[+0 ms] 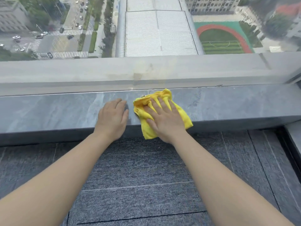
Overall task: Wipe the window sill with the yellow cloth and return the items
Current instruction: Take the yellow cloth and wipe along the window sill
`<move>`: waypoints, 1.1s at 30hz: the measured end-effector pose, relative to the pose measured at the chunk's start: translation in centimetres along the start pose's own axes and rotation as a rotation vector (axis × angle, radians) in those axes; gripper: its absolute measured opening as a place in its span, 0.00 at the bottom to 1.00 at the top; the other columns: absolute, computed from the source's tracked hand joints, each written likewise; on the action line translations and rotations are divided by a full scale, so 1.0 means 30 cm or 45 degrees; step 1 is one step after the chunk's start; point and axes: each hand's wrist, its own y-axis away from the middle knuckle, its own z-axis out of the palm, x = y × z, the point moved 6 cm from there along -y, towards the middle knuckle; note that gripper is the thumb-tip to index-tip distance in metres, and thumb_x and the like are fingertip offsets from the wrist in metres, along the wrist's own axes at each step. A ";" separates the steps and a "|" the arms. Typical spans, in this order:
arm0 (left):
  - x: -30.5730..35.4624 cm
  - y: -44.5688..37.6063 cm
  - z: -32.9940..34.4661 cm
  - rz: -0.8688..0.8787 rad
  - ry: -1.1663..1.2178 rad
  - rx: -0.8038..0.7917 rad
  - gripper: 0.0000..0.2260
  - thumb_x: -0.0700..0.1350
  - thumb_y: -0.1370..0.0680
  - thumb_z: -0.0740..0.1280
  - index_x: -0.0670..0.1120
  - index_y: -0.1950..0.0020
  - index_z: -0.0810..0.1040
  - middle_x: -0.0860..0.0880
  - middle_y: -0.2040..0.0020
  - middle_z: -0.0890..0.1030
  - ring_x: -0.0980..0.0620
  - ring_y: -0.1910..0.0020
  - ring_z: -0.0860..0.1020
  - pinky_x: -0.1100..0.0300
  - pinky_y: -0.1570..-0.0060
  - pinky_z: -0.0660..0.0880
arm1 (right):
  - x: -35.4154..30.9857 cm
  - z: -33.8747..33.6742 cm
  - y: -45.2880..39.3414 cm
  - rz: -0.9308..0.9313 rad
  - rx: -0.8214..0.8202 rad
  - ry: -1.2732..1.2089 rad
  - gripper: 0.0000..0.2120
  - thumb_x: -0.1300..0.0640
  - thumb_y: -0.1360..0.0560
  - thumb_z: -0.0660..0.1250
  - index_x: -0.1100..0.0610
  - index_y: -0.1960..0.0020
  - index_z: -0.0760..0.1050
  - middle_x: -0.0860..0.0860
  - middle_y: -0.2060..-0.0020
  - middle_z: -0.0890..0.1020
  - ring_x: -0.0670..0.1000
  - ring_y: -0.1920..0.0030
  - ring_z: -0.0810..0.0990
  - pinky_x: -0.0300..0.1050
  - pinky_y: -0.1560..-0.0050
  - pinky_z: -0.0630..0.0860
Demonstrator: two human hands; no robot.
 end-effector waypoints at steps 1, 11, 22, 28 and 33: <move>0.017 -0.003 0.006 0.010 0.002 0.000 0.24 0.49 0.25 0.50 0.40 0.33 0.66 0.39 0.30 0.67 0.38 0.32 0.64 0.46 0.32 0.59 | 0.020 0.002 0.019 0.017 -0.001 0.002 0.24 0.45 0.20 0.44 0.45 0.25 0.48 0.47 0.23 0.46 0.50 0.23 0.40 0.52 0.25 0.35; 0.125 -0.023 0.075 0.052 0.007 -0.041 0.20 0.45 0.21 0.53 0.42 0.30 0.60 0.42 0.27 0.62 0.43 0.29 0.59 0.50 0.30 0.55 | 0.321 0.001 0.149 0.947 0.134 -0.177 0.33 0.41 0.22 0.46 0.56 0.24 0.41 0.58 0.23 0.42 0.59 0.24 0.37 0.60 0.27 0.35; 0.087 -0.023 0.061 0.008 -0.007 -0.053 0.20 0.45 0.21 0.53 0.41 0.30 0.60 0.41 0.27 0.63 0.42 0.28 0.59 0.49 0.30 0.55 | 0.301 -0.049 -0.020 1.094 0.063 -0.303 0.34 0.41 0.22 0.45 0.60 0.24 0.43 0.60 0.24 0.44 0.64 0.25 0.37 0.67 0.29 0.36; 0.052 -0.003 0.029 -0.007 -0.019 -0.009 0.21 0.47 0.22 0.52 0.40 0.31 0.62 0.39 0.29 0.65 0.40 0.30 0.62 0.47 0.30 0.57 | 0.116 -0.026 -0.046 0.526 0.111 -0.150 0.29 0.43 0.21 0.45 0.54 0.24 0.46 0.56 0.23 0.46 0.59 0.23 0.40 0.62 0.27 0.37; 0.066 0.010 0.033 -0.010 -0.028 -0.019 0.20 0.47 0.21 0.53 0.41 0.31 0.62 0.40 0.28 0.64 0.40 0.30 0.61 0.48 0.31 0.57 | 0.073 -0.006 0.002 0.119 0.049 -0.045 0.24 0.45 0.20 0.43 0.45 0.25 0.47 0.48 0.23 0.45 0.51 0.23 0.40 0.54 0.25 0.37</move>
